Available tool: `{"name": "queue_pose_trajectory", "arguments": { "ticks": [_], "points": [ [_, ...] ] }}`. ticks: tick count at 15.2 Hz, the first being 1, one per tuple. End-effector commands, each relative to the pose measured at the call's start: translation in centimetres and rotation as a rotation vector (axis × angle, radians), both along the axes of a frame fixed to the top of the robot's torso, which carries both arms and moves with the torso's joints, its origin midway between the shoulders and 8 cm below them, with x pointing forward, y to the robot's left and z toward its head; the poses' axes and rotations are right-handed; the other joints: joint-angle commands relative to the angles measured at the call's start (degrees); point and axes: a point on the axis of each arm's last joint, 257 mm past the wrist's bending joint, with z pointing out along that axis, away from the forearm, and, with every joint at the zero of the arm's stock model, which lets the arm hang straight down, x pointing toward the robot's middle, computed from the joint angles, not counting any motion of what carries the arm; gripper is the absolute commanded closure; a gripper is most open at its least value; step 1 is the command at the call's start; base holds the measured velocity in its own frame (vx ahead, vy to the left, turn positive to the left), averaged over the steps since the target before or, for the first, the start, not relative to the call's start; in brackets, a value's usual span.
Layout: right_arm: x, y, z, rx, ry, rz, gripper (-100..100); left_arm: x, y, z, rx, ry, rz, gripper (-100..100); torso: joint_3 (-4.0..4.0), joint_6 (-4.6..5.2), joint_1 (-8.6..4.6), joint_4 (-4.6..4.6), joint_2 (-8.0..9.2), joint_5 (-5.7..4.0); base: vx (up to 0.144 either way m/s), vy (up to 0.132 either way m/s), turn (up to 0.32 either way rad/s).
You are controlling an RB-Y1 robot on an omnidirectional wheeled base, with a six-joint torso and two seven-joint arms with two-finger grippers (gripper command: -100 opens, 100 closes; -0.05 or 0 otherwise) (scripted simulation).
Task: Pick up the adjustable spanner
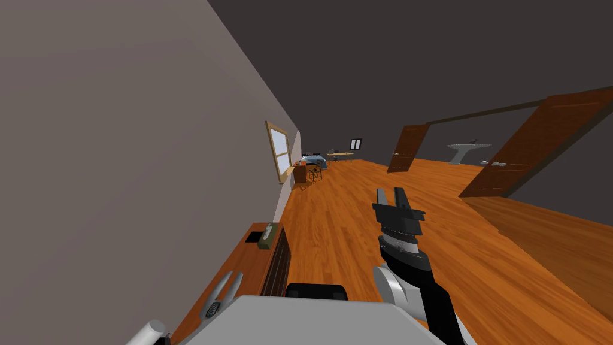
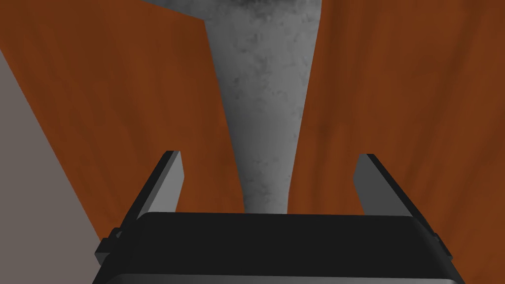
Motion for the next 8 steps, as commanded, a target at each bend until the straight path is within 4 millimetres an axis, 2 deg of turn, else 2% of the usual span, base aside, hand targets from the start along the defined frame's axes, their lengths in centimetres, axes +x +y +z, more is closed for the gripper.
{"name": "queue_pose_trajectory", "arguments": {
  "ticks": [1, 2, 6, 8],
  "points": [
    [0.0, 0.0, 0.0, 0.0, 0.0, 0.0, 0, 0.6, -0.7, -0.3, 0.001, 0.0, 0.001, -100, 0.0, 0.0, 0.0, 0.0, 0.0, 0.0, -0.04, 0.055, 0.002],
    [0.0, 0.0, 0.0, 0.0, 0.0, 0.0, 0, 0.8, -1.3, -0.7, -0.003, 0.003, 0.002, -100, 0.01, 0.0, 0.01, 0.01, 0.02, 0.0, -0.044, 0.063, 0.007],
    [0.0, 0.0, 0.0, 0.0, 0.0, 0.0, 0, 1.3, -1.7, -0.8, 0.001, 0.0, 0.0, -100, 0.0, 0.0, -0.06, 0.0, -0.01, -0.01, -0.027, 0.039, 0.001],
    [0.0, 0.0, 0.0, 0.0, 0.0, 0.0, 0, 2.1, -2.8, -1.2, 0.002, -0.002, 0.0, -100, -0.01, 0.0, -0.1, 0.0, -0.02, -0.02, -0.026, 0.039, 0.007]
  ]
}}
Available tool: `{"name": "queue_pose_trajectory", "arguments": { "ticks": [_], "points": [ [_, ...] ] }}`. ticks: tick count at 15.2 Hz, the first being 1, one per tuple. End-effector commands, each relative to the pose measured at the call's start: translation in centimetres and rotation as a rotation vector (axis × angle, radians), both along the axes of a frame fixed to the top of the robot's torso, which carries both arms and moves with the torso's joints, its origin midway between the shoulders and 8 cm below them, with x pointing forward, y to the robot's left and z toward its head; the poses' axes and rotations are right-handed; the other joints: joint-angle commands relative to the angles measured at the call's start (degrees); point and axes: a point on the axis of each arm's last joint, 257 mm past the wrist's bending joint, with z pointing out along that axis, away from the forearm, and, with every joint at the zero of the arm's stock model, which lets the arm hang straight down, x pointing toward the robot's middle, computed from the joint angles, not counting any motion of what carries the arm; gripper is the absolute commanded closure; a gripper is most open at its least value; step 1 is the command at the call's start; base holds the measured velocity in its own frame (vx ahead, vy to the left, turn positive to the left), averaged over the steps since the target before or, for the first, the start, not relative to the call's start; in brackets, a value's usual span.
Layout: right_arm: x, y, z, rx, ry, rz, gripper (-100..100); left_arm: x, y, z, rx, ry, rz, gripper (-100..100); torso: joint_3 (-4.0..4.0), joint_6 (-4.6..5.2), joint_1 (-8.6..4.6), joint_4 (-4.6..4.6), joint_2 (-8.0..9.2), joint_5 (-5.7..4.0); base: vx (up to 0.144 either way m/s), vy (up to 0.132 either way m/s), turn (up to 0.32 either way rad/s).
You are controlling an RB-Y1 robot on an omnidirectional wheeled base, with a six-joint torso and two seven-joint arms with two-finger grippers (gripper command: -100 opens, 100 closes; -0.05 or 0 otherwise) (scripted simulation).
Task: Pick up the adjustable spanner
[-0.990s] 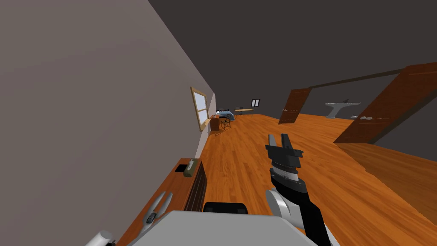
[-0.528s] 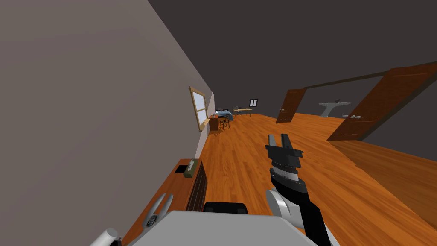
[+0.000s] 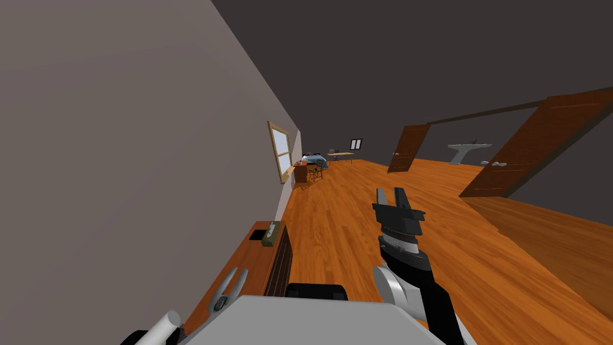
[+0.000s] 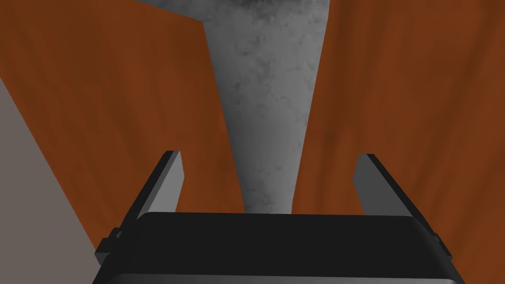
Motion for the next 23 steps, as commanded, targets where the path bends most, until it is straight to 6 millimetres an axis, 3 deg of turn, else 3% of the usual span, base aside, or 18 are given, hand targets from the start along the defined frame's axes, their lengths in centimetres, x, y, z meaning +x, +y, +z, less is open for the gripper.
{"name": "queue_pose_trajectory", "arguments": {
  "ticks": [1, 3, 4, 8, 23],
  "points": [
    [0.0, 0.0, 0.0, 0.0, 0.0, 0.0, 0, 0.7, -1.3, -0.5, -0.002, 0.0, 0.005, -100, 0.0, 0.0, 0.0, 0.0, 0.0, 0.0, -0.04, 0.066, 0.007],
    [0.0, 0.0, 0.0, 0.0, 0.0, 0.0, 0, 0.7, -1.3, -0.4, 0.001, -0.002, -0.001, -100, 0.03, 0.0, 0.09, 0.01, 0.05, 0.02, -0.035, 0.05, -0.019],
    [0.0, 0.0, 0.0, 0.0, 0.0, 0.0, 0, 0.8, -1.4, -0.4, 0.0, -0.002, 0.004, 100, 0.01, 0.01, 0.01, 0.01, 0.02, 0.01, -0.007, 0.001, -0.024],
    [0.0, 0.0, 0.0, 0.0, 0.0, 0.0, 0, 0.8, -1.4, -0.4, -0.001, -0.003, 0.007, 100, -0.07, 0.03, -0.12, -0.04, -0.1, 0.01, 0.0, 0.0, 0.0],
    [0.0, 0.0, 0.0, 0.0, 0.0, 0.0, 0, -1.5, 2.7, 1.2, 0.004, -0.003, 0.003, 100, -0.13, 0.01, -0.25, -0.06, -0.21, -0.1, 0.023, -0.033, 0.002]
  ]
}}
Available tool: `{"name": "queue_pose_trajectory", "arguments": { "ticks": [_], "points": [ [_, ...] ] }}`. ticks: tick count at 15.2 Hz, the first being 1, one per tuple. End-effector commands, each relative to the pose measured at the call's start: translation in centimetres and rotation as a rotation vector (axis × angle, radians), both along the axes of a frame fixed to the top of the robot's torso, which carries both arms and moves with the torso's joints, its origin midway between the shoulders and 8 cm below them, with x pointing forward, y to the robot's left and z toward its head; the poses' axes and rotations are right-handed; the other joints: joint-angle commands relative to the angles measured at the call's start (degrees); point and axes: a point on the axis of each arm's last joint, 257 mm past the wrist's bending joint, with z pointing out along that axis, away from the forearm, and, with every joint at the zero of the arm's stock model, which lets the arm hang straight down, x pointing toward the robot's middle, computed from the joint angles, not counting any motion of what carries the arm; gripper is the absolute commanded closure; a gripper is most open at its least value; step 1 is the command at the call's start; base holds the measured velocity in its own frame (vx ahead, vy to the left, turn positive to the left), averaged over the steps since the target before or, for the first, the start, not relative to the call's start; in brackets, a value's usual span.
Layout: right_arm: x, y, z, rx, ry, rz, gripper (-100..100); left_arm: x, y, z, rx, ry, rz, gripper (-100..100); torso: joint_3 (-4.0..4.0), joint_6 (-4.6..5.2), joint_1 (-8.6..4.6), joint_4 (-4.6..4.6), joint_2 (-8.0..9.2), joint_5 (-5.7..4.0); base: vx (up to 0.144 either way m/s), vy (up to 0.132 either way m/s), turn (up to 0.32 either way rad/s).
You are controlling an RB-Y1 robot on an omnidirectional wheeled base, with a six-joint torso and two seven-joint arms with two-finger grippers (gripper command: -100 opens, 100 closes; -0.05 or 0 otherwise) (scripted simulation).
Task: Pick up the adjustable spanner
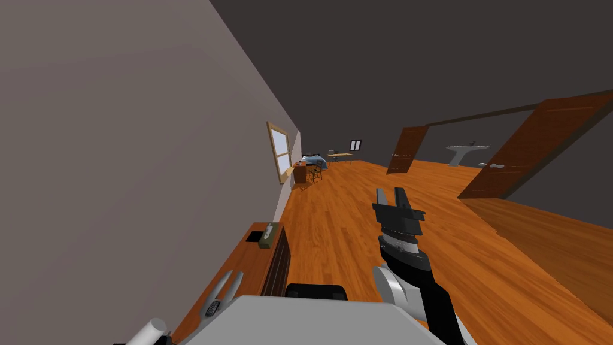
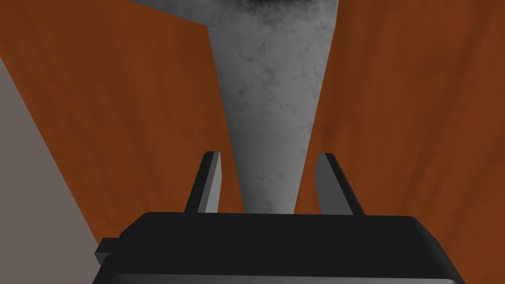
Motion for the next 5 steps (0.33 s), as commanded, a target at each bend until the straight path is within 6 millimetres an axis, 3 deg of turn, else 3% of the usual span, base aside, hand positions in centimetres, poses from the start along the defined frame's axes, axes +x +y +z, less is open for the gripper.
{"name": "queue_pose_trajectory", "arguments": {
  "ticks": [1, 5],
  "points": [
    [0.0, 0.0, 0.0, 0.0, 0.0, 0.0, 0, -0.32, 0.37, 0.16, 0.001, 0.0, -0.001, 100, 0.0, 0.0, 0.0, 0.0, 0.0, 0.0, 0.02, -0.03, -0.003],
    [0.0, 0.0, 0.0, 0.0, 0.0, 0.0, 0, -0.82, 1.17, 0.66, 0.001, -0.001, 0.004, 100, -0.01, -0.01, -0.14, 0.0, -0.02, -0.05, 0.025, -0.043, 0.0]
  ]
}}
